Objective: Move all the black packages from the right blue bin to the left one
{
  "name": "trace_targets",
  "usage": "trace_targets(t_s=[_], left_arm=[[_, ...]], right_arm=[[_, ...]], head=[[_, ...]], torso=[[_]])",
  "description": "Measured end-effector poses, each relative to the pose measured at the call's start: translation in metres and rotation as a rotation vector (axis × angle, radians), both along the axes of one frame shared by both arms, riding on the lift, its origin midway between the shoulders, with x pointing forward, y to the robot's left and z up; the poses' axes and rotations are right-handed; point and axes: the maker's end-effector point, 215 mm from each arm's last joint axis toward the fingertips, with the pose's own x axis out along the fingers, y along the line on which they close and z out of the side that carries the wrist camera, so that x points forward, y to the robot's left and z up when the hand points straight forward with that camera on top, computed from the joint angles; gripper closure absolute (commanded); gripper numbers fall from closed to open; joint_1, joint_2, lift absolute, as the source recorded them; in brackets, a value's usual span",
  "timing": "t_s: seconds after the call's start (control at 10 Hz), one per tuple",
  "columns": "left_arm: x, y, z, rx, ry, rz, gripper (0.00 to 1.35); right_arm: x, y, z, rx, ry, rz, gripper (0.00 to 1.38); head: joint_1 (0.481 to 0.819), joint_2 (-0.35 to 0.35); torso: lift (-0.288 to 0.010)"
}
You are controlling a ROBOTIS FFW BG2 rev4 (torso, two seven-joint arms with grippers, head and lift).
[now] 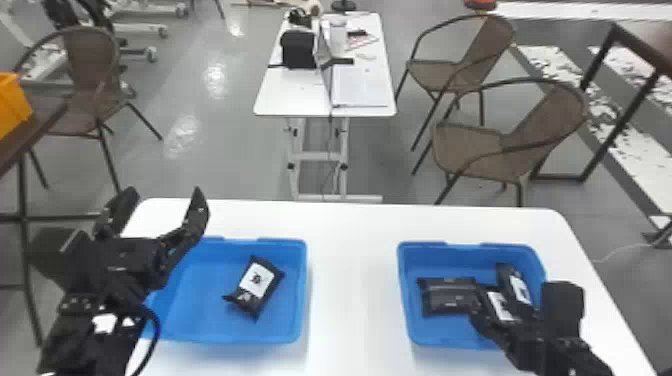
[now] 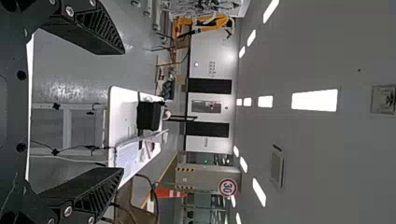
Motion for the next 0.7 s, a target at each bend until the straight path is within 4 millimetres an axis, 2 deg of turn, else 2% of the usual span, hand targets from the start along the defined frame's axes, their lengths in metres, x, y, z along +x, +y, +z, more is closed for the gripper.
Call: trace_targets(t_s=[0.2, 0.5, 0.7], left_arm=[[-0.001, 0.002, -0.002, -0.004, 0.004, 0.003, 0.14], [-0.003, 0.003, -0.004, -0.006, 0.008, 0.005, 0.14], [-0.004, 0.005, -0.005, -0.009, 0.008, 0.007, 0.14]], right_arm=[[0.000, -0.022, -0.007, 0.000, 0.015, -0.044, 0.38], [0.018, -0.047, 0.000, -0.033, -0.010, -0.096, 0.38], [0.026, -0.059, -0.004, -0.042, -0.005, -0.116, 0.38]], head=[[0.695, -0.055], [0.695, -0.086], [0.695, -0.097]], torso=[[0.000], [0.000], [0.000]])
